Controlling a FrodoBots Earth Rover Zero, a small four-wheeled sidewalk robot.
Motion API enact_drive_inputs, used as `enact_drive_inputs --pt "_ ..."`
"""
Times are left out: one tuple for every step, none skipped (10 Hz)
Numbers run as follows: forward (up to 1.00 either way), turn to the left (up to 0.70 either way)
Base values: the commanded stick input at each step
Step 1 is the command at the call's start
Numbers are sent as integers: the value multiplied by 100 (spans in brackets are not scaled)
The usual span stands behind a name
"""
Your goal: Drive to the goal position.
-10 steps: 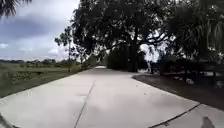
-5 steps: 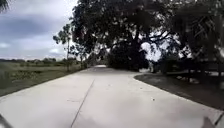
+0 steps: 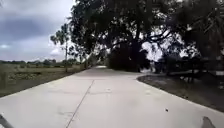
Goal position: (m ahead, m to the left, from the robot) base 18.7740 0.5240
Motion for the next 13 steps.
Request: enact_drive_inputs --pt "70 0" --pt "70 0" --pt "70 0" --pt "70 0" --pt "70 0" --pt "70 0" --pt "70 10" --pt "70 35" --pt "70 35" --pt "70 34" --pt "70 11" --pt "70 0" --pt "70 0"
